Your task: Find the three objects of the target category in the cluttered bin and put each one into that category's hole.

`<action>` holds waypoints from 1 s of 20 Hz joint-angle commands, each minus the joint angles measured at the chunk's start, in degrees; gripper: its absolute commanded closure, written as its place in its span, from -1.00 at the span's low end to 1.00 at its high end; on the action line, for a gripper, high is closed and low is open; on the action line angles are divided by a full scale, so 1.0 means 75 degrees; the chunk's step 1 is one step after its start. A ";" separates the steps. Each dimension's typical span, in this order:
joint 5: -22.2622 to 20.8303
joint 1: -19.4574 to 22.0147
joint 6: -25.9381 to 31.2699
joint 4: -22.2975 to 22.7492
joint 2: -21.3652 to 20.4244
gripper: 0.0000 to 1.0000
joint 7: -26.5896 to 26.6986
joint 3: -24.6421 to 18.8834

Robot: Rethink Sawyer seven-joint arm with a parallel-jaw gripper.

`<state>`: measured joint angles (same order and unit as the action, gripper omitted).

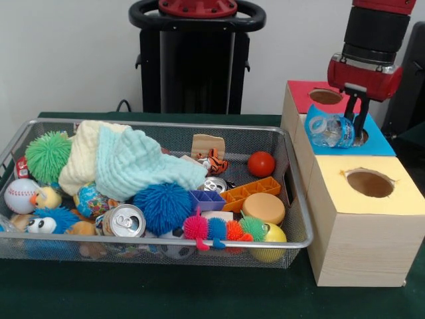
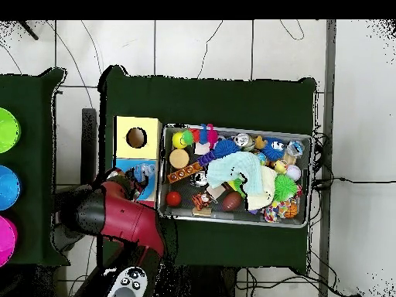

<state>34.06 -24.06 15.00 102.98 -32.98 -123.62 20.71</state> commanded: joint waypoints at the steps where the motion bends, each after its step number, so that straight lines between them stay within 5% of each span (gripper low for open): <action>1: 0.0560 0.0378 0.0211 -0.0436 0.0821 1.00 -0.2137 -0.0262; 11: 0.0457 0.0878 -0.0650 0.0397 0.0690 1.00 -0.1875 -0.1152; 16: 0.0531 0.1308 -0.0728 0.1193 0.0473 1.00 -0.1838 -0.1968; 20: 0.0423 0.1266 -0.0697 0.1568 0.0384 1.00 -0.1876 -0.2054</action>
<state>34.91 -18.25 15.09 105.91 -35.81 -124.63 14.61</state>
